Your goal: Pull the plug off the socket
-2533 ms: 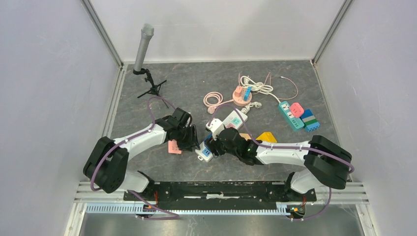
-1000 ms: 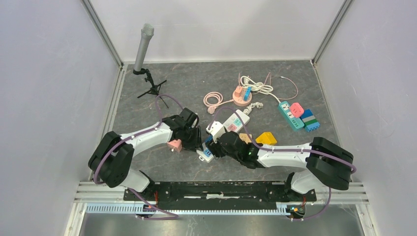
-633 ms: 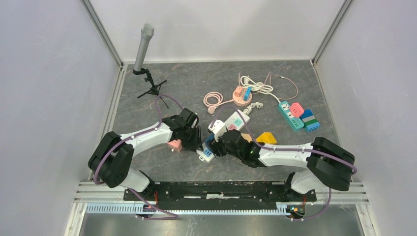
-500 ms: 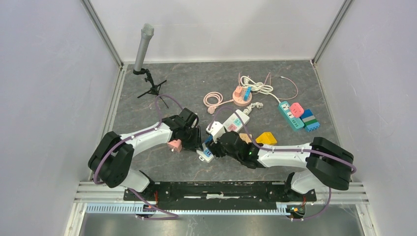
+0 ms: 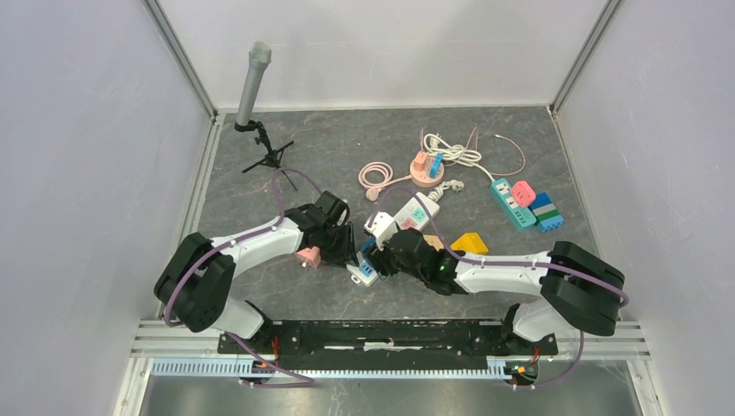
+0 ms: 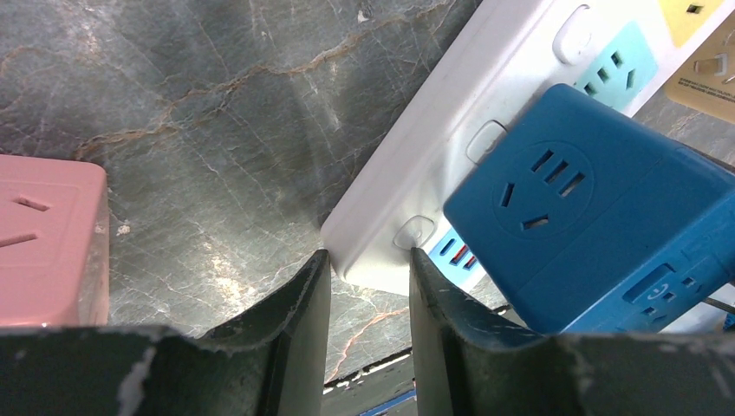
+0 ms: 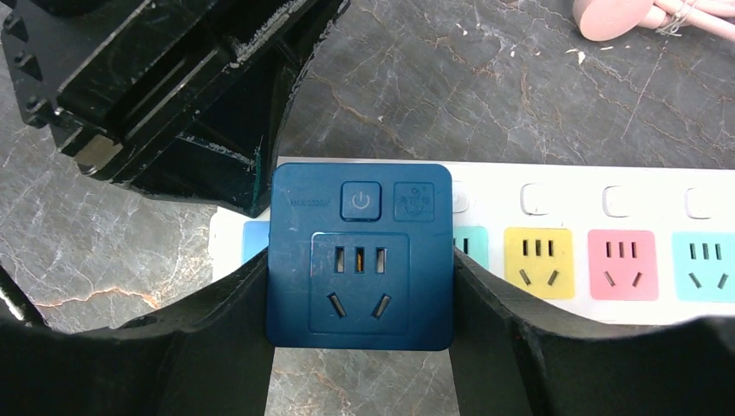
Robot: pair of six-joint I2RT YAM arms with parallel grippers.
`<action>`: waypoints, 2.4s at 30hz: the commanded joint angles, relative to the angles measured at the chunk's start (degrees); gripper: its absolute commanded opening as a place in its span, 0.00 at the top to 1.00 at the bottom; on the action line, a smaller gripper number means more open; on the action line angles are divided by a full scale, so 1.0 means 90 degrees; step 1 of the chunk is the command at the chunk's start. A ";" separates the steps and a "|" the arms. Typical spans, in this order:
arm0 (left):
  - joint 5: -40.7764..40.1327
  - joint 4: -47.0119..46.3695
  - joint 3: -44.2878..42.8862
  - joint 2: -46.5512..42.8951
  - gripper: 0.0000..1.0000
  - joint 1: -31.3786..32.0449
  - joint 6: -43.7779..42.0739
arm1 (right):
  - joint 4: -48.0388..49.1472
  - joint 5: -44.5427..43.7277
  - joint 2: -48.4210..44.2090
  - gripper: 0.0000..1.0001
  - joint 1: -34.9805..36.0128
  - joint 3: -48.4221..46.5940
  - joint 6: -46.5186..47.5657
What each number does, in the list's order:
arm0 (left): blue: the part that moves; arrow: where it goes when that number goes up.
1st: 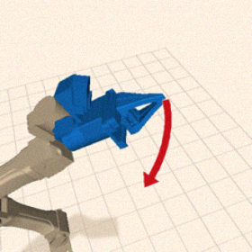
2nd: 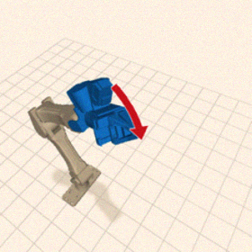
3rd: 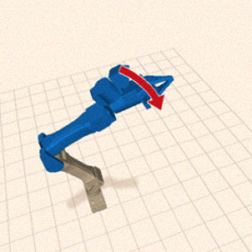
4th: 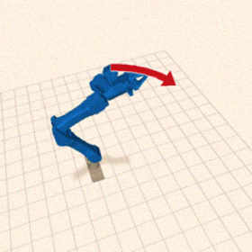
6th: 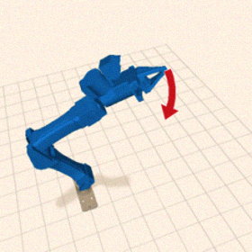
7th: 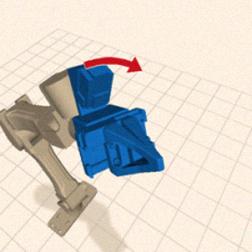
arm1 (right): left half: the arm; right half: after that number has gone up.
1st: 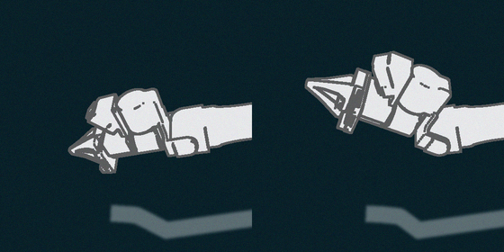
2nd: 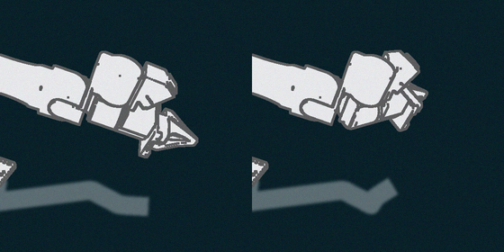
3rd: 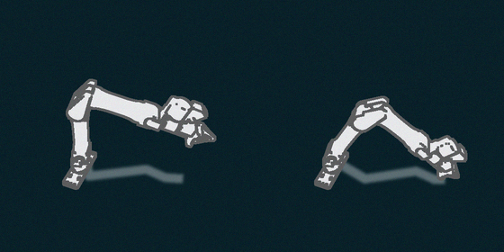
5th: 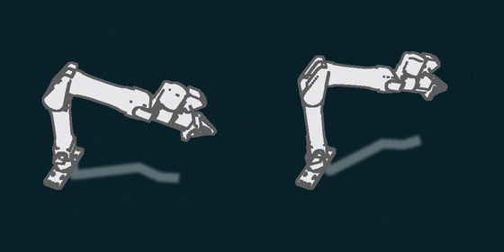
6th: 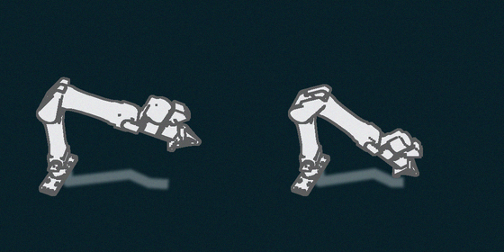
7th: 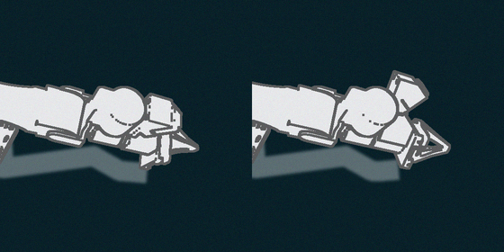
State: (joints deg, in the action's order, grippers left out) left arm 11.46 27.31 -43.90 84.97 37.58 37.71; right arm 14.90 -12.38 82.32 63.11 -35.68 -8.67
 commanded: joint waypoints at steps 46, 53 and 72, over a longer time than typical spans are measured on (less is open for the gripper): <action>-0.1056 0.1096 -0.1259 -0.1172 0.59 -0.0005 -0.0582 | 0.0343 -0.1856 -0.2092 1.00 -0.0127 -0.0277 -0.0820; -0.3467 0.2252 -0.2040 -0.2085 0.53 -0.0026 -0.0419 | 0.0166 -0.1194 -0.1374 1.00 -0.0201 -0.0913 -0.0783; -0.5062 0.2632 -0.1666 -0.5250 0.00 -0.0024 0.0210 | 0.0665 0.2774 0.2604 0.85 -0.0962 -0.3399 -0.1359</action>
State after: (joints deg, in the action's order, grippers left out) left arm -32.99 50.96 -60.23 37.80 37.58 36.77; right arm 19.35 4.73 102.28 54.72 -60.16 -19.20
